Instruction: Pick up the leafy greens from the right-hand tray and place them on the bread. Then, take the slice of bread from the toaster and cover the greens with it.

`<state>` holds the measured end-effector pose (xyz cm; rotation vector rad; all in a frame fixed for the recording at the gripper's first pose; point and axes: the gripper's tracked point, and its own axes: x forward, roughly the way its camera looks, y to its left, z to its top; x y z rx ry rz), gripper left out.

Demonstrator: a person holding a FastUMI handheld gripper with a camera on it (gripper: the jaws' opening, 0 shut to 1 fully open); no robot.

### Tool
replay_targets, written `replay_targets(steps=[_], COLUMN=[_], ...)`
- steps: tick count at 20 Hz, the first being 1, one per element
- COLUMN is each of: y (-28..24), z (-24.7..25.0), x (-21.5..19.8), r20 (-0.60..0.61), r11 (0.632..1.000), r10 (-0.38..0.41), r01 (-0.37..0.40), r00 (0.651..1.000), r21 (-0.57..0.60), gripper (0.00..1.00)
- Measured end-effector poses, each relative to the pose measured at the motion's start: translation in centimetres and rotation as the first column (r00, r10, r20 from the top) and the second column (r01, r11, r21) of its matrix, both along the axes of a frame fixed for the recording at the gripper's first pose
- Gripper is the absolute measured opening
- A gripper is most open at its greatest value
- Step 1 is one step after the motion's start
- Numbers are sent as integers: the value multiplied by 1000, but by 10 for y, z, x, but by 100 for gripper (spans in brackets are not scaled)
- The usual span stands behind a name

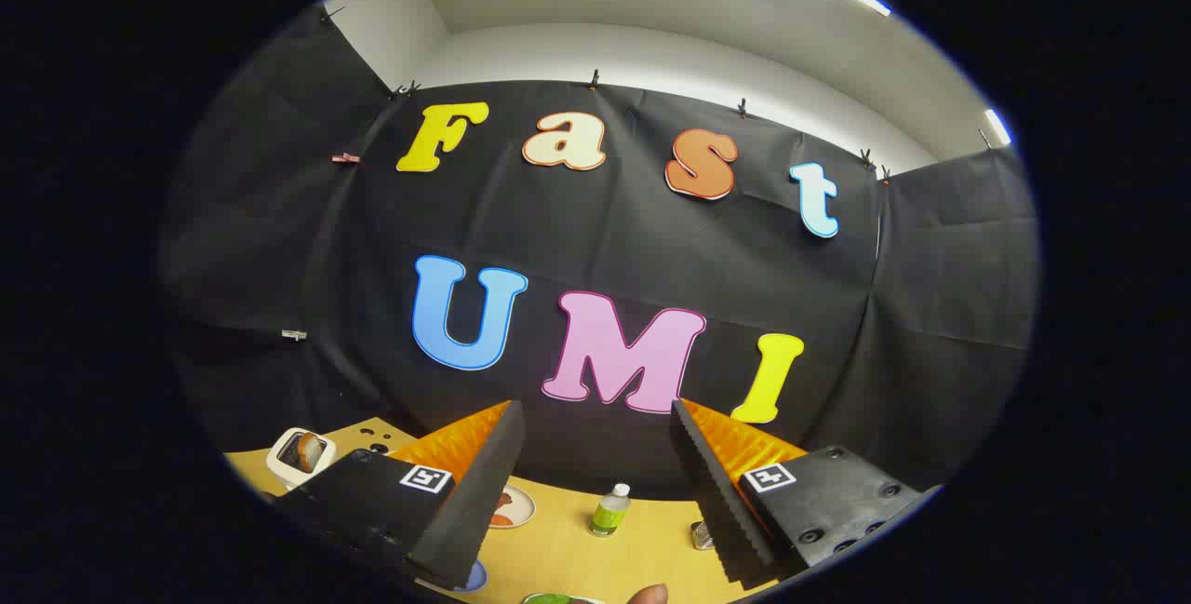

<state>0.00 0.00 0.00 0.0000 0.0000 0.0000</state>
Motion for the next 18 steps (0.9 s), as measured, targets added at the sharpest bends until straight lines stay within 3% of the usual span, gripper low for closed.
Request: replay_targets(steps=[18], y=[-19], z=[-15], x=[-35], r20=[-15], r11=[1000], r10=[-21], r01=[21], r00=[1000], r21=[12], gripper=[97])
